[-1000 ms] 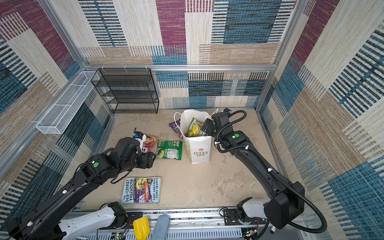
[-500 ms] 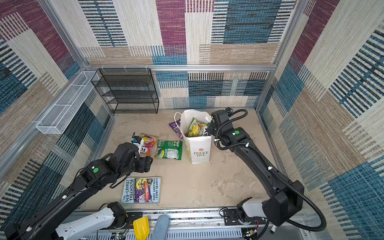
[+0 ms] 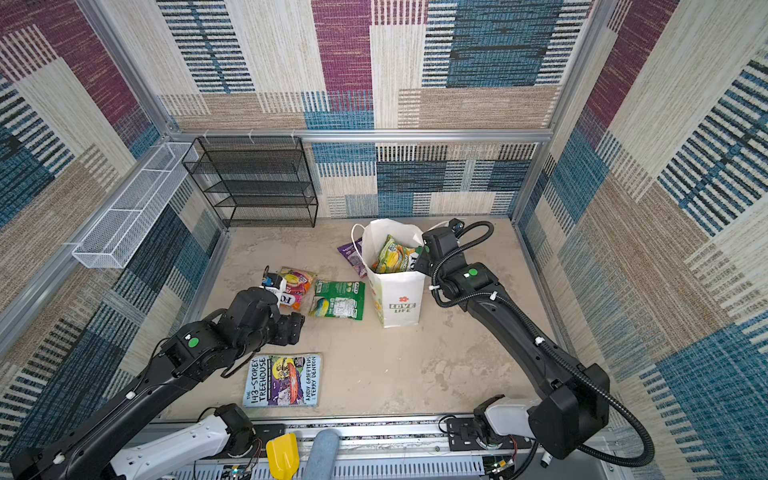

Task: Place the snacks into the paper bag
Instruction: 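Move the left gripper toward the orange Fox's Fruits packet nearer the robot, then lower the left gripper onto the orange Fox's Fruits packet and grasp it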

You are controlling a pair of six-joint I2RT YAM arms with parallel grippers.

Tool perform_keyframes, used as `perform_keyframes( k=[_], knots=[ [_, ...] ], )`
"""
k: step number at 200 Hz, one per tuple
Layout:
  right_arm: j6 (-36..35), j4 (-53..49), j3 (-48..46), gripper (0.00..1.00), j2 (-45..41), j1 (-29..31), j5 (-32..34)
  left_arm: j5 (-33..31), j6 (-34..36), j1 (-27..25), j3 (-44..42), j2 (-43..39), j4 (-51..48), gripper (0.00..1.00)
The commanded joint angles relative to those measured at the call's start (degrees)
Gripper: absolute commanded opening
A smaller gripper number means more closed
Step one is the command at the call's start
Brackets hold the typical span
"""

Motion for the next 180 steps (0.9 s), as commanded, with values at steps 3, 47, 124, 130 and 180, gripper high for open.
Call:
perform_keyframes(
  k=[3,47,124,130,180],
  knots=[
    [-4.78,8.07,-3.07,0.00,-1.24,0.02,-0.05,-0.62,-4.41,1.48,-0.25,1.60,0.13,0.90],
    [-7.82,13.83,-8.42,0.00,-4.10,0.06,-5.83,13.90,-11.07,16.79,-0.42,4.90,0.87,1.00],
    [-8.98,16.31,-11.74,0.00,-6.54,0.04,-6.74,27.88,-9.69,34.76,1.16,25.49,13.64,0.97],
    [-9.03,16.55,-12.04,0.00,-7.13,0.00,-6.66,29.57,-10.14,35.96,0.97,27.38,14.90,0.96],
    [-9.16,17.90,-13.35,0.00,-9.04,0.03,-7.04,35.90,-11.06,42.18,2.86,40.43,20.36,0.93]
  ],
)
